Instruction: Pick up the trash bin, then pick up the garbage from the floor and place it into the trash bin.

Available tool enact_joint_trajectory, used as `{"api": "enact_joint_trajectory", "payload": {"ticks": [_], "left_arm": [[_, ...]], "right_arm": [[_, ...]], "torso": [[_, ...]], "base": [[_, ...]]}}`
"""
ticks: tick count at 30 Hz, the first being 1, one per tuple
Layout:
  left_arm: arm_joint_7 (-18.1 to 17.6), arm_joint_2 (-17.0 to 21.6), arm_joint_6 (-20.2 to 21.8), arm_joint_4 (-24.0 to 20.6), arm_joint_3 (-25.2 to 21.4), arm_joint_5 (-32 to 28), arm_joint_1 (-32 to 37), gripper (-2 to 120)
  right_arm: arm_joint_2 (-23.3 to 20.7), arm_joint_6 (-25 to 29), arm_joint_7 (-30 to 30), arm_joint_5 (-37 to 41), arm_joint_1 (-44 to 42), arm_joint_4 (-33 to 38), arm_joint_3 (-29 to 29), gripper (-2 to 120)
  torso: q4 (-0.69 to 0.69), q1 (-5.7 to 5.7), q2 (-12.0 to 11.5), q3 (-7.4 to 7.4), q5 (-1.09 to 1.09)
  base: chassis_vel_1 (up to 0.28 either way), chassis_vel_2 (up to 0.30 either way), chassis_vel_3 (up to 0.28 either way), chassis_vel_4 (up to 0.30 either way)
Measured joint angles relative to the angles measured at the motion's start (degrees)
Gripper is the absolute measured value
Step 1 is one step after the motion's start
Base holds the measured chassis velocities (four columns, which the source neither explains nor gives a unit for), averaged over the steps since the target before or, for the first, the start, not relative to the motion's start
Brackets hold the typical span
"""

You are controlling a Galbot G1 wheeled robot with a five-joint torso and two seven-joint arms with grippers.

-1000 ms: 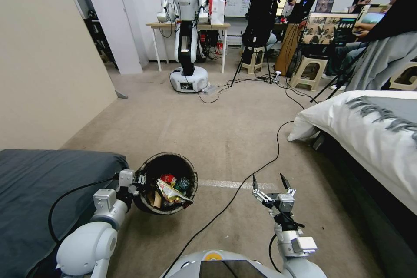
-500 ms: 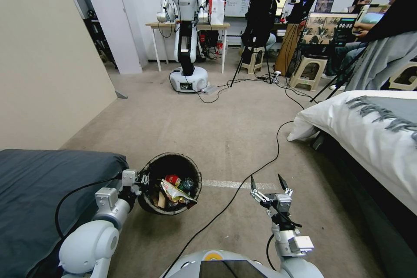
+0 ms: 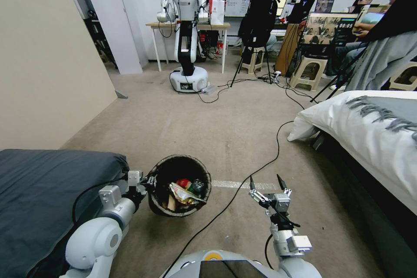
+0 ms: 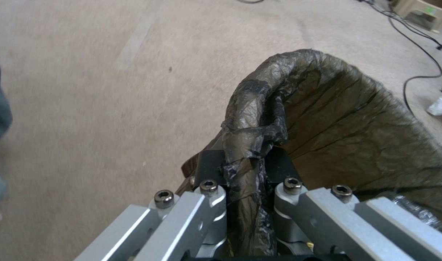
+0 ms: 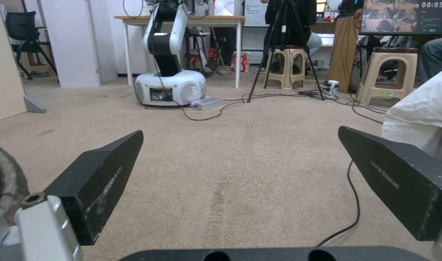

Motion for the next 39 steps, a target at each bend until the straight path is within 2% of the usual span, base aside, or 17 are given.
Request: {"api": "enact_joint_trajectory", "payload": {"ticks": [7, 16, 18, 23, 39], "left_arm": [[-2.0, -0.9, 0.2, 2.3, 0.2, -1.8, -0.2, 6], [-7.0, -1.9, 0.2, 6.1, 0.2, -5.5, -0.8, 6], [-9.2, -2.0, 0.1, 6.8, 0.2, -7.5, -0.9, 6], [-11.4, -2.3, 0.1, 8.4, 0.1, -9.2, -0.9, 6], [-12.6, -2.7, -0.1, 11.4, 0.0, -9.2, -1.2, 6]], "right_arm": [[0.0, 0.0, 0.3, 0.0, 0.0, -0.1, -0.1, 100], [-0.1, 0.1, 0.4, 0.0, 0.1, -0.2, -0.7, 100], [-0.2, 0.2, 0.4, 0.0, 0.1, -0.2, -0.7, 100], [-0.3, 0.2, 0.4, -0.1, 0.1, -0.3, -0.8, 100], [-0.4, 0.2, 0.4, -0.4, 0.1, -0.4, -1.4, 100]], "torso": [[-0.01, 0.0, 0.0, 0.0, 0.0], [0.0, 0.0, 0.0, 0.0, 0.0], [0.0, 0.0, 0.0, 0.0, 0.0], [0.0, 0.0, 0.0, 0.0, 0.0], [0.01, 0.0, 0.0, 0.0, 0.02]], "base": [[0.0, 0.0, 0.0, 0.0], [0.0, 0.0, 0.0, 0.0], [0.0, 0.0, 0.0, 0.0], [0.0, 0.0, 0.0, 0.0], [0.0, 0.0, 0.0, 0.0]]}}
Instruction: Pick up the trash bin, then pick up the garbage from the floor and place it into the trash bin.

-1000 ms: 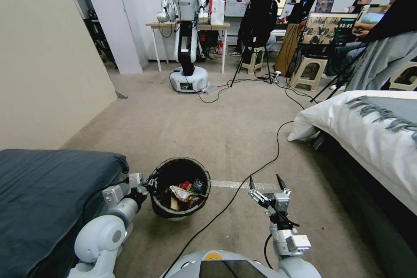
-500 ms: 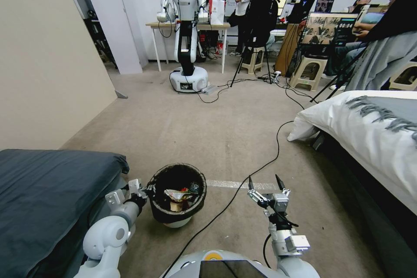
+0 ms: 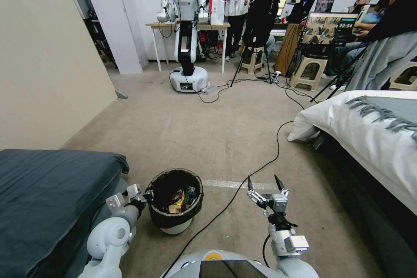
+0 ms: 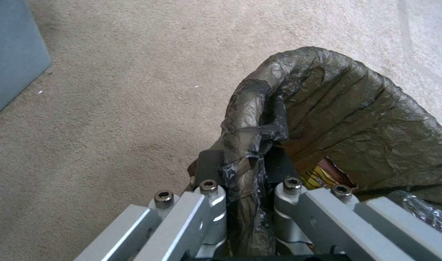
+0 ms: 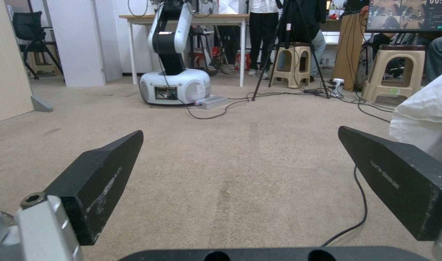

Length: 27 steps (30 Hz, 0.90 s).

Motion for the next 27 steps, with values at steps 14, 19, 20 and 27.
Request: {"api": "enact_joint_trajectory", "payload": {"ticks": [14, 19, 20, 27], "left_arm": [[0.3, 0.2, 0.0, 1.4, -0.3, 0.3, 0.0, 7], [0.4, 0.3, 0.1, 1.5, -0.2, 0.2, 0.1, 23], [0.4, 0.4, 0.1, 1.5, -0.2, 0.2, 0.1, 27], [0.6, 0.4, 0.1, 0.8, -0.2, 0.4, 0.1, 53]], "right_arm": [[-0.1, -0.2, 0.0, 0.0, 0.1, 0.0, -0.4, 100], [0.0, -0.2, 0.0, 0.0, 0.1, 0.0, -0.4, 100], [-0.1, -0.2, 0.0, 0.0, 0.1, 0.0, -0.4, 100], [-0.1, -0.3, 0.1, 0.1, 0.0, 0.0, -0.5, 100]], "torso": [[-0.01, 0.0, 0.0, 0.0, -0.03], [-0.02, 0.0, 0.0, 0.01, -0.09], [-0.02, 0.0, 0.0, 0.01, -0.02], [-0.01, 0.0, 0.0, 0.01, -0.02]], "base": [[0.0, 0.0, 0.0, 0.0], [0.0, 0.0, 0.0, 0.0], [0.0, 0.0, 0.0, 0.0], [0.0, 0.0, 0.0, 0.0]]}}
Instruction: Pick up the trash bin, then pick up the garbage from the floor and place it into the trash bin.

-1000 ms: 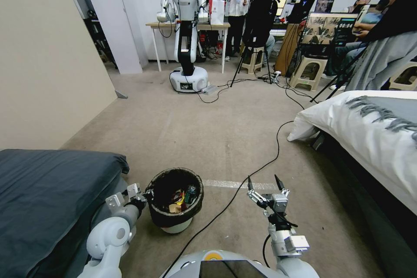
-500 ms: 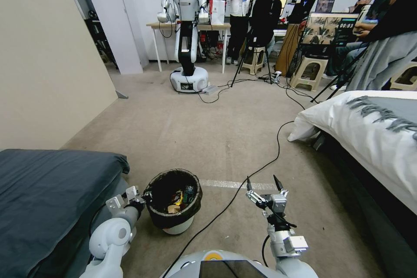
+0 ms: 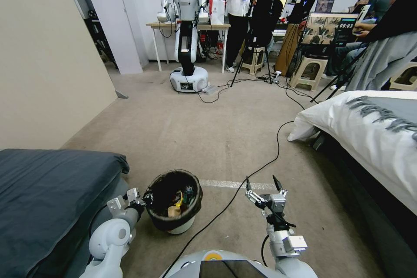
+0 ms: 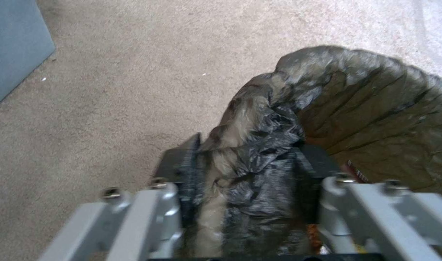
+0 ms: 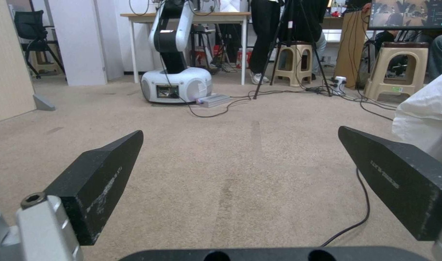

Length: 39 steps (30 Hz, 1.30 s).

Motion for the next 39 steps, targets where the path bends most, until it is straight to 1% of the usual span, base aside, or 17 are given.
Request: {"api": "enact_joint_trajectory", "payload": {"ticks": [1, 3, 5, 7, 8, 11, 14, 27, 28, 29, 30, 31, 32, 33, 34, 37, 39], "left_arm": [[0.0, 0.0, 0.0, 0.0, 0.0, 0.0, 0.0, 53], [0.2, 0.1, 0.0, -0.6, 0.0, 0.0, 0.1, 64], [0.2, 0.2, 0.0, -0.8, -0.1, 0.1, 0.1, 68], [0.3, 0.4, 0.0, -1.3, -0.3, 0.1, 0.2, 80], [0.3, 0.4, 0.0, -1.3, -0.3, 0.1, 0.2, 80], [0.7, 0.5, 0.0, -1.9, -0.5, 0.2, 0.2, 94], [0.9, 0.5, 0.0, -2.2, -0.5, 0.2, 0.2, 99], [2.0, 0.6, 0.0, -3.4, -0.8, 1.4, 0.2, 100], [3.4, 0.7, 0.0, -3.5, -1.0, 3.3, 0.3, 100], [6.6, 0.7, -0.6, -3.7, -1.4, 7.0, 0.7, 100], [6.6, 0.7, -0.6, -3.7, -1.4, 7.0, 0.7, 100], [8.8, 0.7, -1.7, -3.7, -1.6, 9.7, 1.0, 100], [12.1, 0.8, -5.3, -3.8, -2.0, 14.9, 1.7, 100], [13.1, 0.8, -9.7, -3.7, -2.1, 18.6, 2.4, 100], [13.1, 0.8, -9.7, -3.7, -2.1, 18.6, 2.4, 100], [14.0, 0.6, -24.2, -3.4, -2.6, 27.5, 4.7, 100], [14.1, 0.5, -26.2, -3.4, -2.6, 28.7, 5.3, 100]], "right_arm": [[0.0, 0.0, 0.0, 0.0, 0.0, 0.0, 0.0, 100], [0.1, 0.0, 0.0, 0.0, 0.0, 0.0, -0.2, 100], [0.1, 0.0, 0.0, -0.1, 0.0, 0.0, -0.3, 100], [0.2, 0.0, 0.0, -0.1, 0.0, 0.0, -0.4, 100], [0.2, 0.0, 0.0, -0.1, 0.0, 0.0, -0.4, 100], [0.2, -0.1, 0.0, -0.1, 0.0, 0.0, -0.5, 100], [0.2, -0.1, 0.1, -0.1, 0.0, 0.0, -0.5, 100], [0.1, -0.3, 0.1, 0.0, 0.2, 0.0, -0.5, 100], [0.2, -0.3, 0.1, 0.1, 0.2, 0.0, -0.5, 100], [0.2, -0.4, 0.1, 0.1, 0.3, 0.0, -0.4, 100], [0.2, -0.4, 0.1, 0.1, 0.3, 0.0, -0.4, 100], [0.2, -0.4, 0.2, 0.1, 0.3, 0.0, -0.2, 100], [0.3, -0.3, 0.2, 0.1, 0.2, 0.0, 0.1, 100], [0.5, -0.3, 0.2, -0.1, 0.0, 0.0, 0.5, 100], [0.5, -0.3, 0.2, -0.1, 0.0, 0.0, 0.5, 100], [1.1, 0.3, 0.2, -1.3, -0.7, 0.0, 1.6, 100], [1.2, 0.5, 0.2, -1.6, -1.0, 0.0, 1.8, 100]], "torso": [[0.0, 0.0, 0.0, 0.0, 0.0], [0.0, 0.0, 0.0, 0.0, 0.0], [0.0, 0.0, 0.0, 0.0, 0.0], [0.0, 0.0, 0.0, 0.0, 0.0], [0.0, 0.0, 0.0, 0.0, 0.0], [0.0, 0.0, 0.0, 0.0, 0.0], [0.0, 0.0, 0.0, 0.0, 0.0], [0.0, 0.0, 0.0, 0.0, 0.0], [0.0, 0.0, 0.0, 0.0, 0.0], [0.0, 0.0, 0.0, 0.0, 0.0], [0.0, 0.0, 0.0, 0.0, 0.0], [0.0, 0.0, 0.0, 0.0, 0.0], [0.0, 0.0, 0.0, 0.0, 0.01], [0.01, 0.0, 0.0, 0.0, 0.0], [0.01, 0.0, 0.0, 0.0, 0.0], [0.0, 0.0, 0.0, 0.0, 0.0], [0.0, 0.0, 0.0, 0.0, 0.0]], "base": [[0.0, 0.0, 0.0, 0.0], [0.0, 0.0, 0.0, 0.0], [0.0, 0.0, 0.0, 0.0], [0.0, 0.0, 0.0, 0.0], [0.0, 0.0, 0.0, 0.0], [0.0, 0.0, 0.0, 0.0], [0.0, 0.0, 0.0, 0.0], [0.0, 0.0, 0.0, 0.0], [0.0, 0.0, 0.0, 0.0], [0.0, 0.0, 0.0, 0.0], [0.0, 0.0, 0.0, 0.0], [0.0, 0.0, 0.0, 0.0], [0.0, 0.0, 0.0, 0.0], [0.0, 0.0, 0.0, 0.0], [0.0, 0.0, 0.0, 0.0], [0.0, 0.0, 0.0, 0.0], [0.0, 0.0, 0.0, 0.0]]}}
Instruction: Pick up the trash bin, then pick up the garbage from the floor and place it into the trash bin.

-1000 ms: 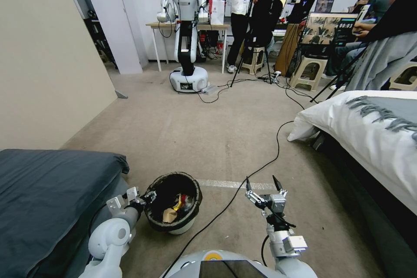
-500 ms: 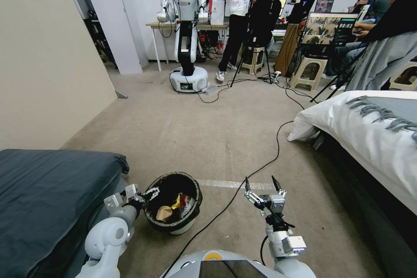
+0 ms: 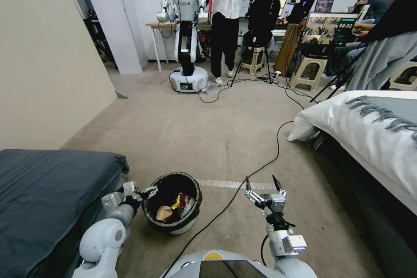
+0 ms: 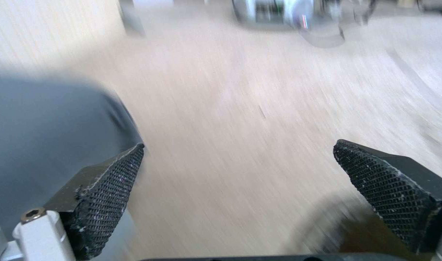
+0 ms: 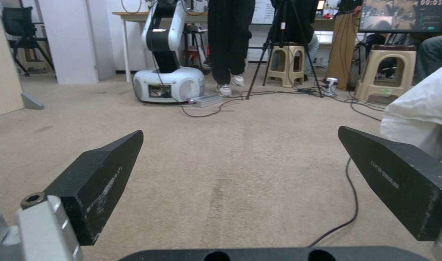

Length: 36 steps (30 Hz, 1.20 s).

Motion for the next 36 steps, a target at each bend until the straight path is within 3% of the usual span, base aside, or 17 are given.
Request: {"api": "enact_joint_trajectory", "payload": {"ticks": [2, 3, 6, 7, 10, 18, 36], "left_arm": [[0.8, -0.8, -6.8, -0.3, -0.5, 4.9, 2.5, 100], [0.8, -0.8, -6.8, -0.3, -0.5, 4.9, 2.5, 100], [1.9, -2.7, -14.9, -1.0, -0.9, 10.4, 6.0, 100], [1.9, -2.7, -14.9, -1.0, -0.9, 10.4, 6.0, 100], [1.7, -3.7, -21.6, -1.8, -0.7, 13.6, 10.2, 100], [-1.2, -3.7, -26.4, -2.2, 0.4, 13.8, 15.3, 100], [-1.9, -3.5, -28.0, -2.2, 0.9, 13.0, 17.1, 100]], "right_arm": [[0.5, 0.7, -0.2, -1.2, -1.0, 0.0, 0.8, 100], [0.5, 0.7, -0.2, -1.2, -1.0, 0.0, 0.8, 100], [1.2, 1.2, 0.0, -1.8, -2.1, 0.2, 1.2, 100], [1.2, 1.2, 0.0, -1.8, -2.1, 0.2, 1.2, 100], [1.8, 1.3, 1.0, -2.0, -3.2, 0.6, 1.6, 100], [2.0, 2.6, 1.5, -3.6, -4.7, 0.8, 2.3, 100], [2.1, 3.6, 2.6, -4.9, -5.7, 1.1, 2.0, 100]], "torso": [[0.0, 0.0, 0.0, 0.0, 0.0], [0.0, 0.0, 0.0, 0.0, 0.0], [0.01, 0.0, 0.0, 0.0, 0.0], [0.01, 0.0, 0.0, 0.0, 0.0], [0.0, 0.0, 0.0, 0.0, 0.0], [0.0, 0.0, 0.0, 0.0, 0.0], [0.0, 0.0, 0.0, 0.0, 0.0]], "base": [[0.0, 0.0, 0.0, 0.0], [0.0, 0.0, 0.0, 0.0], [0.0, 0.0, 0.0, 0.0], [0.0, 0.0, 0.0, 0.0], [0.0, 0.0, 0.0, 0.0], [0.0, 0.0, 0.0, 0.0], [0.0, 0.0, 0.0, 0.0]]}}
